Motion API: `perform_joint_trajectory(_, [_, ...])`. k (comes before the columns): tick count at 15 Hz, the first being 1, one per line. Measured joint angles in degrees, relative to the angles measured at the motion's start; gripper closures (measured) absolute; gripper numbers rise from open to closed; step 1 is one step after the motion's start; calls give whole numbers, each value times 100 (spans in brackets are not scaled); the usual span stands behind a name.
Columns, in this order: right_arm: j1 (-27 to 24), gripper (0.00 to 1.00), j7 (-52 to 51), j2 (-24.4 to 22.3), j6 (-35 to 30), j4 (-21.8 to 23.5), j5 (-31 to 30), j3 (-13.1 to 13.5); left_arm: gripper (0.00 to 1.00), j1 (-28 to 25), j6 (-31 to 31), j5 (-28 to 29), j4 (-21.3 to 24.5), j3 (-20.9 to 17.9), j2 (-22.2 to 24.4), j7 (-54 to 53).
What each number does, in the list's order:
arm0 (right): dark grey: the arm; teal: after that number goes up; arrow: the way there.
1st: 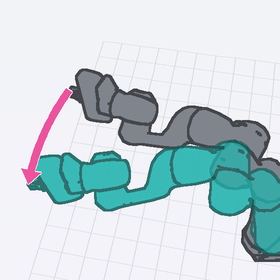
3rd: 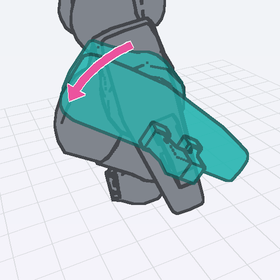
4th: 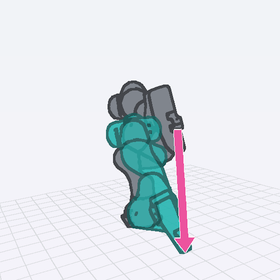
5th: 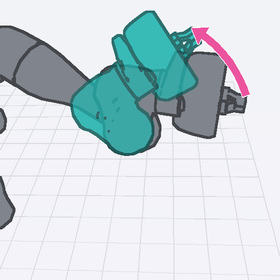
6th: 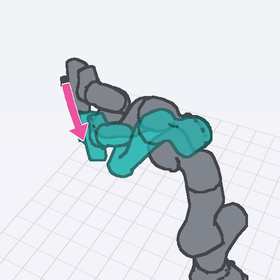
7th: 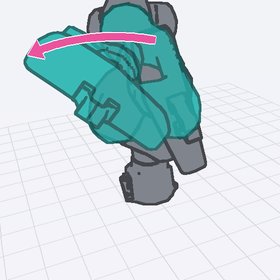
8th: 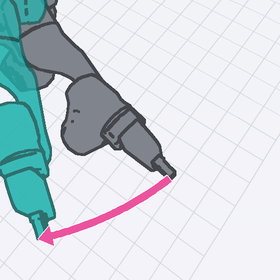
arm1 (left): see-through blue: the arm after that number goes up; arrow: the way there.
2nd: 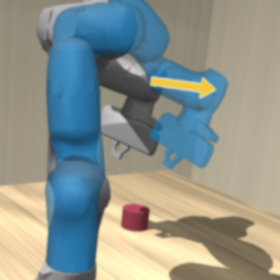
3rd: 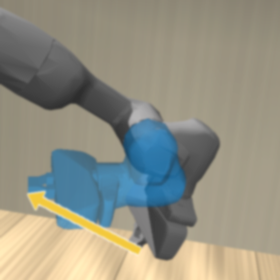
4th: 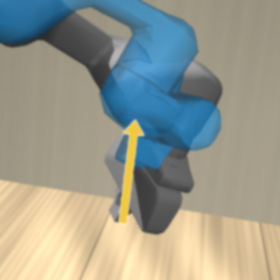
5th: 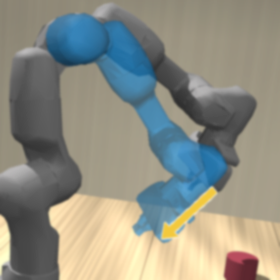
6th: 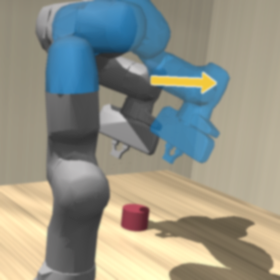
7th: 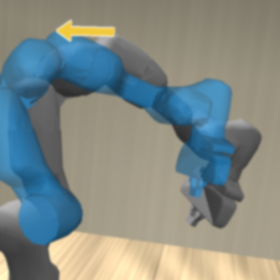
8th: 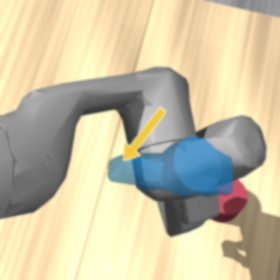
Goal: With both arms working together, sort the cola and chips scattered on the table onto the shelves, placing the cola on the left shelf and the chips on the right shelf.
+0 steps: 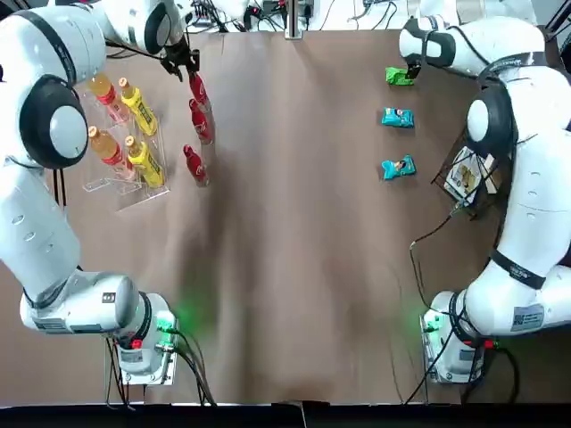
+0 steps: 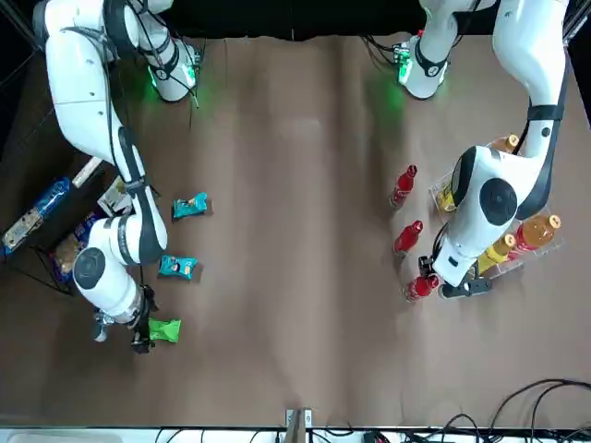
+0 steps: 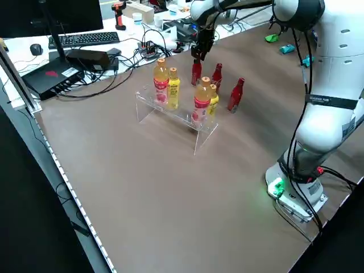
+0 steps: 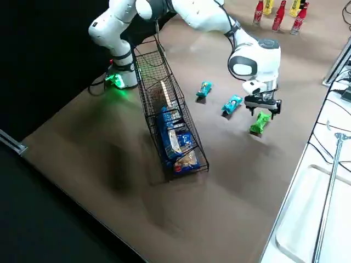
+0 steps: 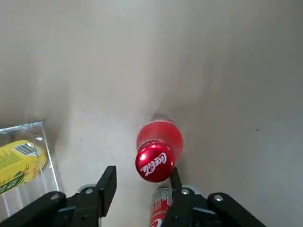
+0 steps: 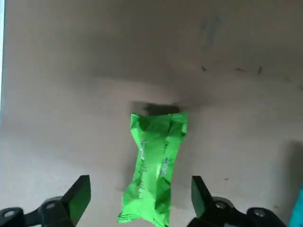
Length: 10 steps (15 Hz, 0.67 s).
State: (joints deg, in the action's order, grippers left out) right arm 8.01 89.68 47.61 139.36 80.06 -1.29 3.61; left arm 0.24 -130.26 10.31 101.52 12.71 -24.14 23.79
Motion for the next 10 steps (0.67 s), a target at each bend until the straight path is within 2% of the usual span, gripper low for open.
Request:
perform_joint_trajectory(8, [53,10,87,247,68,-133,-182,97,48,128,0,0,-111,13,-3,284])
perform_joint_trajectory(10, [53,17,94,252,68,-133,-192,102,48,128,-1,0,-111,8,-9,287])
